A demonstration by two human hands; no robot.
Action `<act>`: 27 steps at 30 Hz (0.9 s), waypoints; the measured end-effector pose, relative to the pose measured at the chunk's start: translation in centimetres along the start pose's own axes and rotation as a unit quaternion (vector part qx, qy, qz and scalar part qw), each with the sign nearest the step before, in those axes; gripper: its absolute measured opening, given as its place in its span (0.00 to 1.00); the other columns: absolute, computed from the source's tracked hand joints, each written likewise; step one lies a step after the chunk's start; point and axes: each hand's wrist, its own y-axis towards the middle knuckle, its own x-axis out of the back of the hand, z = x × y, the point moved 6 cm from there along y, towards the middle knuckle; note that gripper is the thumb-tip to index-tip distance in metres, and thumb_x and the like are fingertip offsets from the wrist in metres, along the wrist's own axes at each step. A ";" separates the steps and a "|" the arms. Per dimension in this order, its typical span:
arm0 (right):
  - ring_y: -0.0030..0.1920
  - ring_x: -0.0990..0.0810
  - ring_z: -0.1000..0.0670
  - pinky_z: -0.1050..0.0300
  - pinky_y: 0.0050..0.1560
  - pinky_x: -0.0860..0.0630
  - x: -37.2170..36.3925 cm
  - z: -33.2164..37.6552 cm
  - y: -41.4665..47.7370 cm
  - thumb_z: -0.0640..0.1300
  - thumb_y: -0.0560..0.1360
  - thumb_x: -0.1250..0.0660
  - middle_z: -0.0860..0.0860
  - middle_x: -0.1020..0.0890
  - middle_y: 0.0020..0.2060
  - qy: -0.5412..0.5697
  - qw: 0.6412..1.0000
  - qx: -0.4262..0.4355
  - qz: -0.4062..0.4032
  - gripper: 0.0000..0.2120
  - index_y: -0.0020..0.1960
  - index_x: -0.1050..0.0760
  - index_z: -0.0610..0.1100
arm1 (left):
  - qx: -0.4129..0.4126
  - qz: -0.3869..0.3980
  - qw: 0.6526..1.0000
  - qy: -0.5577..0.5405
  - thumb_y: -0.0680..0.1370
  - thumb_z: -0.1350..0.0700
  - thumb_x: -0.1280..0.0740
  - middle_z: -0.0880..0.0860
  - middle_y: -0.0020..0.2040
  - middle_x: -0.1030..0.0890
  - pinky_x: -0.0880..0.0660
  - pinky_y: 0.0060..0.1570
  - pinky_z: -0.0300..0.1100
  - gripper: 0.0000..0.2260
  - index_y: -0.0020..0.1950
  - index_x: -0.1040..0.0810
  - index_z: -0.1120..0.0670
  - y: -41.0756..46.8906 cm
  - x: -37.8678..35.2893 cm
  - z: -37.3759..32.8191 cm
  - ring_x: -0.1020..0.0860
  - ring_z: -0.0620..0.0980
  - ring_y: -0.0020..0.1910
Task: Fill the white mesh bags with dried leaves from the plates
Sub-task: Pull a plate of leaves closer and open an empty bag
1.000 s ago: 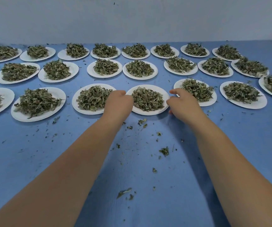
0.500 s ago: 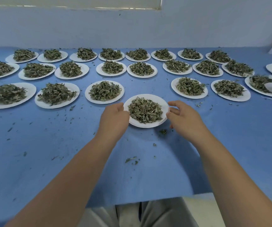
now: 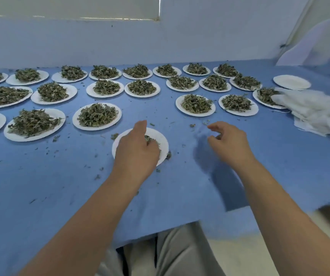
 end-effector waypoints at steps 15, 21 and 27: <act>0.61 0.27 0.36 0.49 0.48 0.28 14.5 -20.3 9.2 0.39 0.74 0.40 0.44 0.22 0.47 -0.269 0.937 -0.190 -0.119 0.08 0.46 0.22 0.42 | -0.134 0.234 0.962 0.040 0.78 0.58 0.42 0.52 0.72 0.27 0.20 0.51 0.53 0.27 0.78 0.36 0.49 4.3 -24.6 -14.1 0.21 0.56 0.58; 0.45 0.24 0.39 0.53 0.40 0.35 15.2 -22.2 11.5 0.36 0.74 0.41 0.39 0.20 0.41 -0.272 0.933 -0.175 -0.156 0.07 0.39 0.29 0.41 | -0.148 0.233 0.961 0.019 0.78 0.59 0.42 0.52 0.71 0.26 0.21 0.49 0.49 0.27 0.78 0.36 0.49 5.8 -27.2 -14.3 0.21 0.57 0.59; 0.42 0.18 0.54 0.62 0.42 0.23 15.2 -14.4 10.2 0.41 0.72 0.34 0.56 0.15 0.37 -0.065 0.970 -0.020 -0.231 0.10 0.45 0.14 0.49 | -0.209 0.172 0.963 -0.009 0.77 0.58 0.38 0.51 0.69 0.26 0.24 0.52 0.48 0.29 0.78 0.37 0.47 6.7 -25.8 -15.5 0.24 0.53 0.61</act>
